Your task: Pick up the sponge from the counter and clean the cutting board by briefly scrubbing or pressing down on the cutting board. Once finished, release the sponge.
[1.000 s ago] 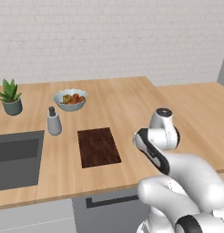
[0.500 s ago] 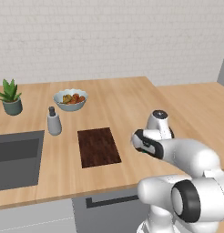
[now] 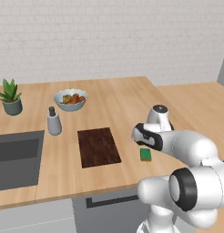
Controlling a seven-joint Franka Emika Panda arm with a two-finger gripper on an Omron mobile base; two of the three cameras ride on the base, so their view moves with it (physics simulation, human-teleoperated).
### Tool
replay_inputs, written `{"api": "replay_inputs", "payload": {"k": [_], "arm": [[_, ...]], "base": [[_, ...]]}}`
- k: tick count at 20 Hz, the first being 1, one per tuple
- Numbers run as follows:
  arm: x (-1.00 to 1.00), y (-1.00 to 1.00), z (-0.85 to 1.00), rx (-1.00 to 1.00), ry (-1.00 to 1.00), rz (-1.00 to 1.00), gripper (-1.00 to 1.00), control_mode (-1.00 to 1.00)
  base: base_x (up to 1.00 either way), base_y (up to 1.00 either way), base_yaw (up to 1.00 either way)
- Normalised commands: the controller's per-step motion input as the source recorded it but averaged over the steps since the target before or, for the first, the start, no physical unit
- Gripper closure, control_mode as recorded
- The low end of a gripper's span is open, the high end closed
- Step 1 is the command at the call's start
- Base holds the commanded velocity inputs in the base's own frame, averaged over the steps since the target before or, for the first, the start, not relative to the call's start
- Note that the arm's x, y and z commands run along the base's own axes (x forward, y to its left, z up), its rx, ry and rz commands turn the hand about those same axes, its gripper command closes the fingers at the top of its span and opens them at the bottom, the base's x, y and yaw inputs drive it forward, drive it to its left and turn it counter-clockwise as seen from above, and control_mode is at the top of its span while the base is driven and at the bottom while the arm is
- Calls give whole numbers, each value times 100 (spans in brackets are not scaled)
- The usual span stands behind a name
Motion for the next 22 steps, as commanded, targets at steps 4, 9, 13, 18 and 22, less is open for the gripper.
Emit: {"api": "replay_inputs", "payload": {"k": [4, 9, 13, 18, 22], "arm": [[-64, 4, 75, 0, -14, 0, -100, -100], [-72, 29, 100, -1, -19, 4, -100, -100], [-76, 55, 100, -7, -16, 11, -100, -100], [-76, 66, 100, -12, -13, 15, -100, -100], [-67, 61, 100, -17, -9, 15, -100, -100]], "base": [[0, 0, 0], [0, 0, 0], [0, 0, 0], [0, 0, 0], [0, 0, 0]]}}
